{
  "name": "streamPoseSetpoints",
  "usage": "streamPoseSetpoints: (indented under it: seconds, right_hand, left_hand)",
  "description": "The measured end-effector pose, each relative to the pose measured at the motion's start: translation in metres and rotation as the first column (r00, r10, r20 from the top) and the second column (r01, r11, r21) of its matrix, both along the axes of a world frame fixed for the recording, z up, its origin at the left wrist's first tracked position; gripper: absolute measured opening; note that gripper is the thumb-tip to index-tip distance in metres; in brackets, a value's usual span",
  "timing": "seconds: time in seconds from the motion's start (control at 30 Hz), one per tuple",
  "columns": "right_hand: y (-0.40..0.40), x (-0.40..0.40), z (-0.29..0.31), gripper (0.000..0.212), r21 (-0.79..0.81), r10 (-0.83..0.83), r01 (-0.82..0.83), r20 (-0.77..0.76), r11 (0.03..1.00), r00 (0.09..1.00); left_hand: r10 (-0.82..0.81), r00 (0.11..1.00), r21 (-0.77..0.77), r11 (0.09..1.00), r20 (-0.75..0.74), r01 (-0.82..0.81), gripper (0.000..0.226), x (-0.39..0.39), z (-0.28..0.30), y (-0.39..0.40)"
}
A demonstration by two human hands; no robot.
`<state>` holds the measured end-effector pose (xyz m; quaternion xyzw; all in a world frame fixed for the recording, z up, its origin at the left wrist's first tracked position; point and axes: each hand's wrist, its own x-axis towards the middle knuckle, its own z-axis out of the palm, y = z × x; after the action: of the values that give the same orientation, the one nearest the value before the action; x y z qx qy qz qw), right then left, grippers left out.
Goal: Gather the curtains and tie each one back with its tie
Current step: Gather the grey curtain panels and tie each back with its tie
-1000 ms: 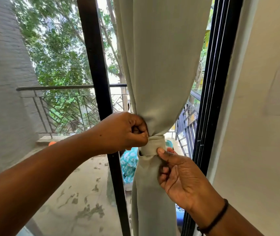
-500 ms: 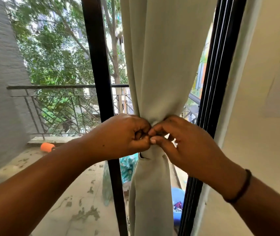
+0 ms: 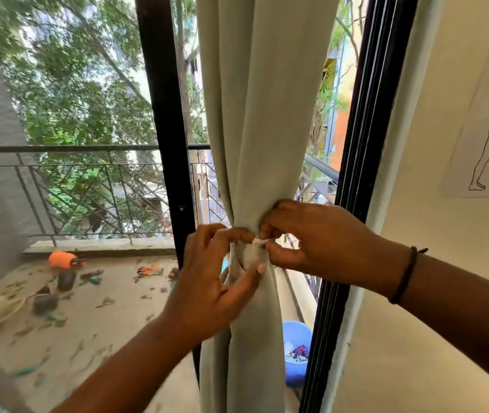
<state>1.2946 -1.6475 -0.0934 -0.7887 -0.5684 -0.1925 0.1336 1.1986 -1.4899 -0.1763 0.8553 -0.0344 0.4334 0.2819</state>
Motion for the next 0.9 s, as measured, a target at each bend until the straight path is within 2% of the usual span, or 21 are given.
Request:
streamPoseSetpoints:
  seconds: [0.07, 0.17, 0.23, 0.33, 0.5, 0.6, 0.7, 0.77, 0.9]
  right_hand:
    - [0.003, -0.001, 0.004, 0.025, -0.028, -0.009, 0.009, -0.004, 1.0, 1.0]
    - [0.009, -0.006, 0.015, 0.017, -0.109, -0.003, 0.005, 0.016, 0.994, 1.0]
    - [0.01, -0.01, 0.023, 0.017, -0.173, 0.002, -0.002, -0.001, 0.985, 1.0]
    - [0.01, -0.015, 0.027, 0.015, -0.205, 0.018, -0.022, -0.02, 0.979, 1.0]
    - [0.012, -0.02, 0.025, 0.016, -0.17, 0.008, -0.029, -0.124, 0.985, 0.992]
    - [0.01, -0.02, 0.031, 0.017, -0.262, -0.022, 0.007, -0.054, 0.965, 0.998]
    - [0.008, -0.018, 0.037, 0.02, -0.344, -0.021, 0.025, 0.014, 0.939, 1.0]
    - [0.008, -0.016, 0.036, 0.027, -0.38, 0.018, 0.026, 0.113, 0.925, 0.993]
    - [0.002, -0.017, 0.032, 0.023, -0.321, 0.06, 0.021, 0.24, 0.947, 0.969]
  left_hand:
    - [0.05, 0.998, -0.135, 0.99, 0.047, -0.043, 0.045, 0.005, -0.011, -0.017]
    - [0.127, 0.975, -0.32, 0.945, 0.182, -0.064, 0.038, 0.019, -0.011, -0.035]
    - [0.167, 0.955, -0.385, 0.921, 0.243, -0.063, 0.031, 0.025, -0.009, -0.038]
    - [0.179, 0.941, -0.389, 0.92, 0.288, -0.055, 0.027, 0.025, -0.009, -0.039]
    - [0.139, 0.951, -0.421, 0.907, 0.278, -0.009, 0.033, 0.023, -0.008, -0.04]
    - [0.114, 0.946, -0.408, 0.913, 0.304, 0.021, 0.034, 0.024, -0.009, -0.048]
    - [0.175, 0.928, -0.364, 0.93, 0.33, -0.046, 0.029, 0.028, -0.01, -0.057]
    - [0.184, 0.928, -0.358, 0.932, 0.323, -0.06, 0.027, 0.029, -0.009, -0.061]
    - [0.154, 0.946, -0.331, 0.942, 0.284, -0.054, 0.035, 0.03, -0.011, -0.061]
